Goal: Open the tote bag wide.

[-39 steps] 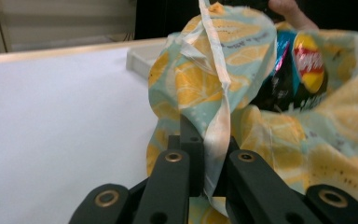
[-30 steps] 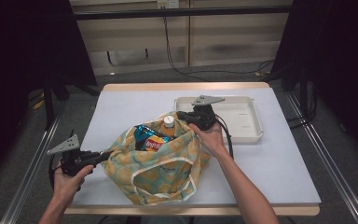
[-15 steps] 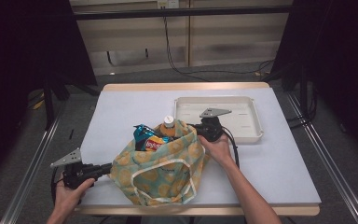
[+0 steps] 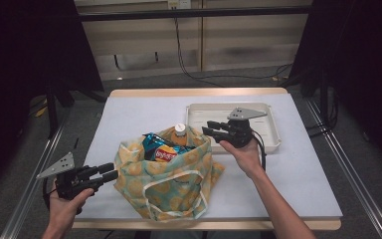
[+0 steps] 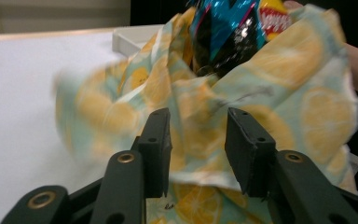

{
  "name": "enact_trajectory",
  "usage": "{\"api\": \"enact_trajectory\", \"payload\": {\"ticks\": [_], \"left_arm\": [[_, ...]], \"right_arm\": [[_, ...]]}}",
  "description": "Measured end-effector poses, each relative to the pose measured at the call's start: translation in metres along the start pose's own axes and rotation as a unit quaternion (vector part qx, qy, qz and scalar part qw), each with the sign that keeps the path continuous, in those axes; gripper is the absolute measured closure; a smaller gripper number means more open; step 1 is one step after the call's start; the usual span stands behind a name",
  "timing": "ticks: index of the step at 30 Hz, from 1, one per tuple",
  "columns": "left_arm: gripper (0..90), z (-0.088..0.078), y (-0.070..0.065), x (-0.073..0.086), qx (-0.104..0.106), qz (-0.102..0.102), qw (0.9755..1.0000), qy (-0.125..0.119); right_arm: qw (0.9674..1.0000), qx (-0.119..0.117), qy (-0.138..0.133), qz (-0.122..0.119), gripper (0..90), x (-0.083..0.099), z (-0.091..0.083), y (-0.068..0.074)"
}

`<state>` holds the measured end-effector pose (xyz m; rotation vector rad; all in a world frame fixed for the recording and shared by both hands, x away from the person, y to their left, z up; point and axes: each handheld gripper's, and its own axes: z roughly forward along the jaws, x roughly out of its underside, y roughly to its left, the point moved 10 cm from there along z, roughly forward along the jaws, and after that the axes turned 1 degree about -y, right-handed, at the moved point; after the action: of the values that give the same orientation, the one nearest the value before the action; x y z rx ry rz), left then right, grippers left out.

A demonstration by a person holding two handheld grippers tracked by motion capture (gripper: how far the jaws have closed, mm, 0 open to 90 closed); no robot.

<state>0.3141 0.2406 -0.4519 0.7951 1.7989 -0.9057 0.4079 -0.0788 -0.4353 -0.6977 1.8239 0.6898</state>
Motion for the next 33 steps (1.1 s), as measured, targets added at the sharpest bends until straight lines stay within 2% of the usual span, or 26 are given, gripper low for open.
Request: {"api": "enact_trajectory", "payload": {"ticks": [2, 5, 8, 12, 13, 17, 19, 22, 27, 28, 31, 33], "left_arm": [[55.7, 0.0, -0.005, -0.005, 0.005, 0.012, 0.9999, -0.001], [50.4, 0.008, -0.016, -0.009, 0.018, 0.02, 0.9996, 0.001], [43.7, 0.021, -0.027, -0.011, 0.036, 0.035, 0.9987, 0.011], [41.5, 0.029, -0.032, -0.009, 0.032, 0.053, 0.9977, 0.027], [45.6, 0.029, -0.033, -0.008, 0.037, 0.055, 0.9973, 0.029], [73.3, 0.026, -0.038, -0.004, 0.045, 0.07, 0.9962, 0.027], [82.6, 0.023, -0.04, -0.005, 0.048, 0.074, 0.9958, 0.024], [87.1, 0.019, -0.044, -0.008, 0.053, 0.07, 0.996, 0.015], [87.5, 0.013, -0.054, -0.015, 0.062, 0.077, 0.9951, 0.008], [87.6, 0.01, -0.06, -0.02, 0.067, 0.081, 0.9945, 0.002], [89.5, 0.009, -0.067, -0.022, 0.071, 0.089, 0.9936, 0.0], [89.8, 0.01, -0.077, -0.018, 0.078, 0.095, 0.9923, 0.012]], "right_arm": [[0.9999, -0.01, -0.005, -0.003, 64.4, -0.004, -0.008, 0.009], [0.9995, -0.029, -0.014, -0.002, 63.4, -0.008, -0.019, 0.023], [0.9989, -0.044, -0.003, -0.016, 60.3, -0.005, -0.026, 0.039], [0.9979, -0.056, 0.008, -0.033, 51.2, -0.001, -0.033, 0.055], [0.9979, -0.053, 0.013, -0.036, 47.4, 0.001, -0.034, 0.056], [0.9963, -0.074, 0.024, -0.035, 43.1, 0.008, -0.033, 0.063], [0.9958, -0.076, 0.032, -0.04, 41.8, 0.012, -0.031, 0.064], [0.9951, -0.081, 0.033, -0.046, 39.6, 0.015, -0.028, 0.064], [0.9937, -0.093, 0.025, -0.058, 32.0, 0.011, -0.025, 0.069], [0.9934, -0.094, 0.026, -0.06, 32.0, 0.011, -0.025, 0.07], [0.993, -0.096, 0.023, -0.064, 32.0, 0.01, -0.025, 0.073], [0.9914, -0.104, 0.034, -0.073, 35.6, 0.012, -0.025, 0.077]]}}
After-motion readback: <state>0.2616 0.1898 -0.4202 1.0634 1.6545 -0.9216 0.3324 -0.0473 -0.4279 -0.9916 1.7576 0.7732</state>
